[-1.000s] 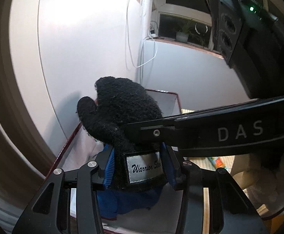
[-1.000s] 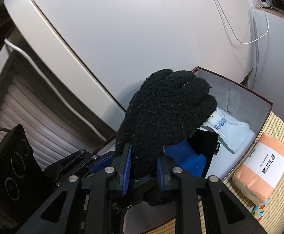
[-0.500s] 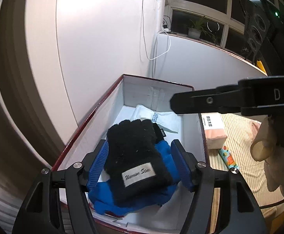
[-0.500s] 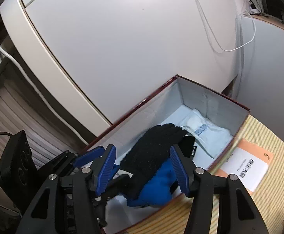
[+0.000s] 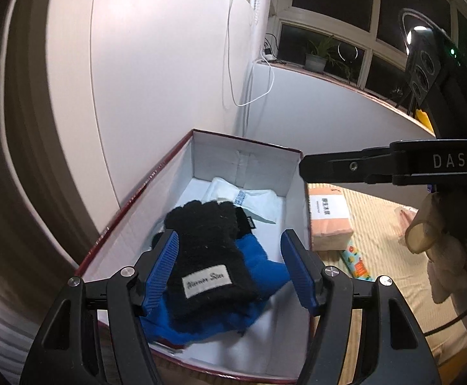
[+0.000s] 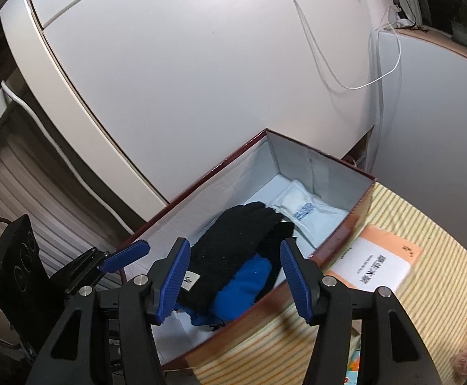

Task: Organize soft objects
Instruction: 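Open both grippers to drop the black glove into the box, then reach both grippers to the orange tissue pack and close on it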

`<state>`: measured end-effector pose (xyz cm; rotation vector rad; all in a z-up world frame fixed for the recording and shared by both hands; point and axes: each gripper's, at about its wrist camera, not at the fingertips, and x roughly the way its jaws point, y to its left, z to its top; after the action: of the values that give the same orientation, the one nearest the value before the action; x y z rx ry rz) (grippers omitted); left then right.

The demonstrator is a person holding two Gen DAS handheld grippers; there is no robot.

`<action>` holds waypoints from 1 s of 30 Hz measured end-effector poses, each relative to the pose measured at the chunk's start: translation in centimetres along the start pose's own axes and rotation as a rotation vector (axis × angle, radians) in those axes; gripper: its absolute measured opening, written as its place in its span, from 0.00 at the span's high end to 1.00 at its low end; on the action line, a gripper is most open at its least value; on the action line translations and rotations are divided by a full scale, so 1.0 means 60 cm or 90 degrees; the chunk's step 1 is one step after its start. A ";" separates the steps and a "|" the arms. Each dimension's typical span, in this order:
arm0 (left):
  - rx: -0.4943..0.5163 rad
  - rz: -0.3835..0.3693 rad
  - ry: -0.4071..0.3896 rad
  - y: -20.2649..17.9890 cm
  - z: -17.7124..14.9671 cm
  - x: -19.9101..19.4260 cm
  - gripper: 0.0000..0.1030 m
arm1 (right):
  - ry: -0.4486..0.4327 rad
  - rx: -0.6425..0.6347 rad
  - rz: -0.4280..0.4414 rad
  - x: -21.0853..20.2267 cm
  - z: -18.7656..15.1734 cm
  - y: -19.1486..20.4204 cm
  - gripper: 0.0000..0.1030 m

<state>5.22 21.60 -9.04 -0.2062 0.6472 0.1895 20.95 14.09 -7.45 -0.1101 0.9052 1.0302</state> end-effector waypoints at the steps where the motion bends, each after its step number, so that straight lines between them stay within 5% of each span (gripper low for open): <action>1: -0.004 -0.004 0.000 -0.002 -0.002 -0.002 0.36 | -0.001 -0.002 -0.001 -0.004 0.001 -0.004 0.43; 22: -0.038 -0.157 -0.003 -0.161 -0.047 -0.031 0.36 | 0.032 0.051 -0.062 -0.059 -0.017 -0.186 0.42; 30: -0.056 -0.151 0.030 -0.198 -0.064 0.028 0.36 | 0.057 0.117 -0.068 -0.029 -0.016 -0.258 0.42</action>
<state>7.13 9.37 -11.49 -0.3705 0.6566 -0.0147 32.05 4.01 -11.78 -0.0502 1.0594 0.8444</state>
